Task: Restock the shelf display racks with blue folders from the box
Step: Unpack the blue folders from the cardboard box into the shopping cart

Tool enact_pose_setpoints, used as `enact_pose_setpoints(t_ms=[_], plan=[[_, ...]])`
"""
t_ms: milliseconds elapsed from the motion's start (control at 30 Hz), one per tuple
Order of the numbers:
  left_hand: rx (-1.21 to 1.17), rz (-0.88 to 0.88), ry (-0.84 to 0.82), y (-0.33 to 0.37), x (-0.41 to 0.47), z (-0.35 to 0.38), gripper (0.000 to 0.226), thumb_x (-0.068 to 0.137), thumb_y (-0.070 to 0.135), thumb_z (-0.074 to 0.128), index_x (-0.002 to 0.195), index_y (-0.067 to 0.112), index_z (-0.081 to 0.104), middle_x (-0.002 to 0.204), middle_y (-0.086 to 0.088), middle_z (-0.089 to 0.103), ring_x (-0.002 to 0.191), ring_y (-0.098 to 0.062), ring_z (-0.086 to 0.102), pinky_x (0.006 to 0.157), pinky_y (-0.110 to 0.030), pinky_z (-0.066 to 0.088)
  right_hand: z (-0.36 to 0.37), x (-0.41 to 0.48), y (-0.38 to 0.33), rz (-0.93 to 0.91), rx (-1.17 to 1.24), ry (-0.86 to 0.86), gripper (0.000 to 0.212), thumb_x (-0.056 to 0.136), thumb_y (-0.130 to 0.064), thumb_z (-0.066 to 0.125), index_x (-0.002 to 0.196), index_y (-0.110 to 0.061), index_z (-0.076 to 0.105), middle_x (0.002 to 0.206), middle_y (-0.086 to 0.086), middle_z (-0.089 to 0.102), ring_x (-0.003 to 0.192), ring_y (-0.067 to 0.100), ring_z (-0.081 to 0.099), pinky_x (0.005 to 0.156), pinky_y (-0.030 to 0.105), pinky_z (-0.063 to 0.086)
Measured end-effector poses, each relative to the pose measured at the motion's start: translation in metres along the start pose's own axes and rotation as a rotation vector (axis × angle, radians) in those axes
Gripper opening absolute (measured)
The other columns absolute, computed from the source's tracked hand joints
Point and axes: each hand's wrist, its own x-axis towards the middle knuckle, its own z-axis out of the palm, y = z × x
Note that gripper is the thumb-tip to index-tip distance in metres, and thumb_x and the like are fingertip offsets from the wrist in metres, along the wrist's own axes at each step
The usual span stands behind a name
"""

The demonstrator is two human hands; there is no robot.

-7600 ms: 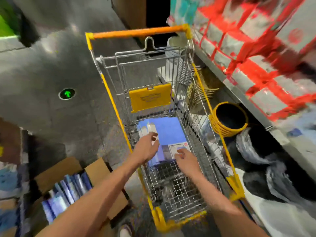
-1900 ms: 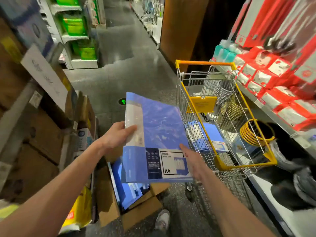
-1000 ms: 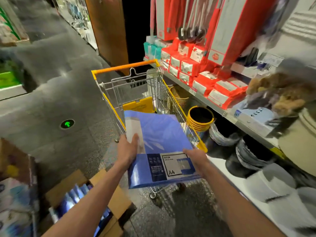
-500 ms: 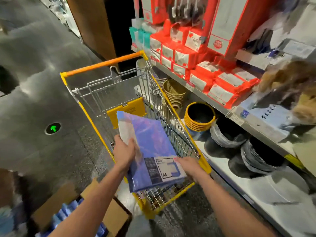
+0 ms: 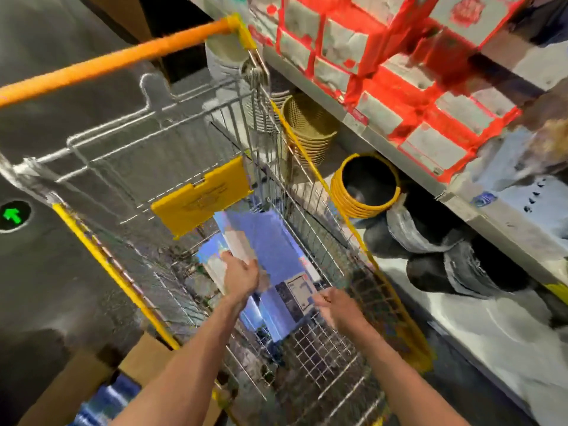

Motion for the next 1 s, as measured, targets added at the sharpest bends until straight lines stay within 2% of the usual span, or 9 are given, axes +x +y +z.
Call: enact_pose_setpoints(t_ms=[167,300,367,400,467,600,800,867,1000], plan=[[-0.005,-0.097,-0.081,0.002,0.033,0.009,0.038,0.101,0.013,0.059,0.114,0.008,0.024,0.086,-0.007,0.046,0.062,-0.022,0.057,0.039,-0.027,0.051,0.010,0.013,-0.003,0.081,0.077,-0.055,0.023,0.101,-0.032,0.052,0.100,-0.012,0.064,0.096,0.005,0.067,0.078,0.015,0.058,0.069,0.033,0.046],[0.054,-0.212,-0.200,-0.008,0.065,0.019,0.043,0.098,0.015,0.062,0.117,-0.009,0.032,0.081,-0.024,0.059,0.046,-0.024,0.059,0.037,-0.023,0.045,0.014,0.025,-0.006,0.108,0.009,-0.057,0.032,0.103,-0.036,0.049,0.125,-0.015,0.059,0.120,0.002,0.064,0.102,0.018,0.064,0.083,0.031,0.054],[0.051,-0.294,-0.259,-0.012,0.077,0.018,0.047,0.095,0.013,0.060,0.118,-0.025,0.046,0.071,-0.024,0.064,0.042,-0.018,0.063,0.049,-0.027,0.057,0.017,0.030,-0.007,0.131,0.027,-0.038,0.032,0.102,-0.037,0.050,0.124,-0.015,0.060,0.120,0.003,0.064,0.104,0.020,0.063,0.086,0.035,0.054],[0.057,-0.324,-0.274,-0.015,0.081,0.013,0.058,0.088,0.019,0.061,0.120,-0.028,0.048,0.080,-0.026,0.067,0.051,-0.018,0.069,0.067,-0.036,0.057,0.019,0.033,-0.009,0.138,0.040,-0.027,0.031,0.102,-0.036,0.051,0.122,-0.015,0.062,0.118,0.003,0.065,0.104,0.021,0.064,0.089,0.039,0.054],[0.139,-0.322,-0.259,-0.017,0.084,0.001,0.080,0.071,0.030,0.063,0.133,-0.019,0.047,0.113,-0.027,0.069,0.091,-0.028,0.073,0.071,-0.040,0.059,0.023,0.038,-0.015,0.144,0.068,-0.001,0.030,0.101,-0.034,0.052,0.119,-0.013,0.064,0.114,0.005,0.068,0.101,0.024,0.065,0.091,0.044,0.054],[0.185,-0.256,-0.216,-0.028,0.071,-0.015,0.066,0.096,0.026,0.058,0.150,0.000,0.032,0.137,-0.022,0.057,0.123,-0.038,0.059,0.103,-0.046,0.049,0.028,0.036,-0.034,0.112,0.128,-0.021,0.023,0.102,-0.029,0.051,0.112,-0.013,0.065,0.104,0.005,0.070,0.087,0.020,0.062,0.075,0.035,0.051],[0.020,-0.195,-0.298,-0.011,0.028,-0.023,0.049,0.096,0.012,0.060,0.141,0.004,0.043,0.112,-0.021,0.070,0.108,-0.038,0.067,0.089,-0.048,0.054,0.033,0.009,-0.061,0.024,0.077,-0.031,0.025,0.102,-0.028,0.051,0.115,-0.011,0.063,0.104,0.006,0.066,0.087,0.017,0.059,0.073,0.026,0.049],[-0.052,-0.138,-0.280,0.003,0.005,-0.032,0.047,0.099,0.013,0.057,0.142,0.005,0.039,0.108,-0.016,0.068,0.099,-0.033,0.069,0.074,-0.038,0.053,0.035,-0.007,-0.067,-0.007,0.083,-0.023,0.022,0.097,-0.030,0.051,0.106,-0.014,0.064,0.100,0.008,0.066,0.088,0.020,0.059,0.075,0.030,0.050],[-0.217,-0.077,-0.162,0.018,-0.045,-0.066,0.038,0.101,0.015,0.052,0.137,0.009,0.042,0.119,-0.017,0.066,0.072,-0.021,0.068,0.061,-0.029,0.046,0.039,-0.045,-0.071,-0.049,0.207,-0.026,0.024,0.101,-0.020,0.051,0.111,-0.002,0.063,0.092,0.010,0.066,0.071,0.017,0.058,0.055,0.025,0.043]])
